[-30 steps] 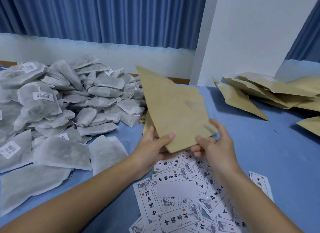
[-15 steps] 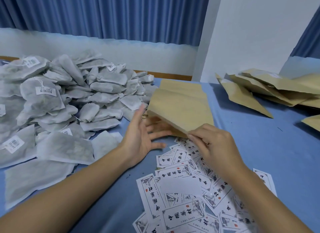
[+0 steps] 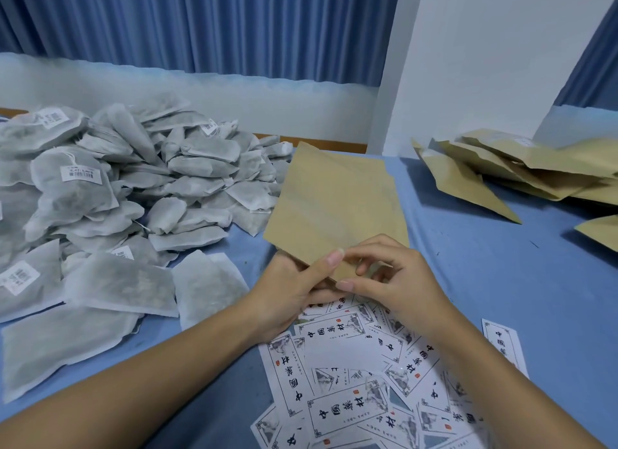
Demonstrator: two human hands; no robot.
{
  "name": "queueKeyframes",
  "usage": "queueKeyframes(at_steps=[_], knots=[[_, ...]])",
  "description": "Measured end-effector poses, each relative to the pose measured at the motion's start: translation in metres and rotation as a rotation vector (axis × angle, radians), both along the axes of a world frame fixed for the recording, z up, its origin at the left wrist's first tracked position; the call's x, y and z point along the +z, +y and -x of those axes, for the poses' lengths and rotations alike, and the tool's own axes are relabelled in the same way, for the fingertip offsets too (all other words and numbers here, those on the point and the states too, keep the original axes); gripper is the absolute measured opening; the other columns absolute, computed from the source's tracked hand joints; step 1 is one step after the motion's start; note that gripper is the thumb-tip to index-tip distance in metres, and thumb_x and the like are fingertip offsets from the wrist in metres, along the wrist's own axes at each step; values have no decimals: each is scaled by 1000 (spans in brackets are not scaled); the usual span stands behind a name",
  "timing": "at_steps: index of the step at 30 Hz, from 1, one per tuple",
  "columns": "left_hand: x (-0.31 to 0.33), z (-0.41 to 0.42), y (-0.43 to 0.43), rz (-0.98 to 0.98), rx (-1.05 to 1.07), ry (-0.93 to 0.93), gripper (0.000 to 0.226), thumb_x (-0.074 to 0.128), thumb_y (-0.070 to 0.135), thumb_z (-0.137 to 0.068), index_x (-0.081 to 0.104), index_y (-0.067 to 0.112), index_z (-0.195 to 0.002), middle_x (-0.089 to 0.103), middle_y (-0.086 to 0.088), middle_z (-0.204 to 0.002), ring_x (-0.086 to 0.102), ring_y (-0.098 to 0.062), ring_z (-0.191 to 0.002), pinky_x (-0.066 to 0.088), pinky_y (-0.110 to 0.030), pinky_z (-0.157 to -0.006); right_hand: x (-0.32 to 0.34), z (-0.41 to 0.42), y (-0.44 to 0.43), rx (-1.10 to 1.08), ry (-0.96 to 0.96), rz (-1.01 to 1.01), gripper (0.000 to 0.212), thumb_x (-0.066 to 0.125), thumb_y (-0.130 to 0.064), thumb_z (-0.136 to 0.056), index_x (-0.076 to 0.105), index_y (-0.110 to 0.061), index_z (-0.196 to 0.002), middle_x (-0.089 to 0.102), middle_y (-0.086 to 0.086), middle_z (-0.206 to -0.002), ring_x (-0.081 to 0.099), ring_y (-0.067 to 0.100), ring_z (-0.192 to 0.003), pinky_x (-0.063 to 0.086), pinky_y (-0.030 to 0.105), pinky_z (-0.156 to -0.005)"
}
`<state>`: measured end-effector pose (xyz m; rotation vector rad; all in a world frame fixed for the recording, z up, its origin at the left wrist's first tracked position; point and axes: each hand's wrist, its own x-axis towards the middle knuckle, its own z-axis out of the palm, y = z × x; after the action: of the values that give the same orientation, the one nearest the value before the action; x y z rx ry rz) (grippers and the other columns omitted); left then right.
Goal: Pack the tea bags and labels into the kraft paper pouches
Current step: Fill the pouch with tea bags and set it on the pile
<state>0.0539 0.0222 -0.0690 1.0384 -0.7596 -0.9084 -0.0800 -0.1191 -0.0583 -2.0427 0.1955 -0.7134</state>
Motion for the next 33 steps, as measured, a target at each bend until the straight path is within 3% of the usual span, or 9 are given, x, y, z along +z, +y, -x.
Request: queueKeyframes(at_steps=[4,7,11,15,18,24,28,30,33], knots=[[1,3,1,-2,-24,-10,45,71,35,-88,65,3,-119,72,-18,-107,72,-25,-96,58,-29,-78,1,0,-3,30,29,14,47,89,-55,-61,76,-39,-103,63,-7,-97,62,18,-84,50,30,-68],[1,3,2,-1,-28,-7,48,74,34,-85,65,3,-120,71,-20,-114,71,-28,-103,59,-29,-79,1,-1,-4,46,37,22,46,89,-52,-63,77,-34,-104,64,-6,-99,62,19,-84,53,36,-69],[-2,1,2,4,-16,-42,33,70,21,-89,66,0,-115,63,-32,-120,63,-35,-109,50,-50,-98,0,-2,-8,63,34,-34,49,90,-53,-62,79,-32,-105,66,-4,-101,64,19,-86,54,43,-80],[-4,0,1,10,-33,-66,34,70,14,-91,62,-8,-115,58,-40,-117,60,-41,-107,42,-59,-100,-2,-3,-11,73,42,-43,47,90,-54,-63,79,-33,-104,67,-2,-102,66,21,-87,54,40,-84],[-5,-2,1,5,-61,-87,30,69,13,-92,65,-5,-115,68,-27,-115,67,-35,-105,57,-40,-92,-2,-3,-12,87,44,-19,39,86,-50,-71,79,-32,-104,70,-3,-106,68,22,-91,55,35,-85],[-7,-7,0,-30,-77,14,39,65,7,-92,52,-7,-126,67,-29,-117,64,-41,-116,47,-47,-104,0,-2,-12,60,45,34,10,71,-19,-93,80,-18,-92,72,-2,-99,68,18,-92,51,25,-74],[-11,-4,-4,-117,13,-16,18,52,-4,-99,54,-13,-114,68,-25,-106,68,-32,-104,58,-37,-91,-1,-5,-1,-85,9,259,12,70,-8,-90,73,-17,-82,67,-6,-86,64,15,-78,47,21,-70],[-11,-2,-8,-185,92,-66,22,47,3,-102,57,-15,-106,66,-22,-96,66,-27,-93,59,-31,-82,-4,-8,6,-106,7,368,9,73,-6,-86,70,-14,-83,62,-6,-84,61,11,-70,45,17,-65],[-9,1,-9,-238,185,-62,37,40,17,-108,65,-10,-100,74,-22,-92,75,-25,-86,60,-29,-72,-7,-13,13,-169,51,518,8,68,-9,-90,64,-12,-84,57,-4,-84,58,12,-64,49,31,-61]])
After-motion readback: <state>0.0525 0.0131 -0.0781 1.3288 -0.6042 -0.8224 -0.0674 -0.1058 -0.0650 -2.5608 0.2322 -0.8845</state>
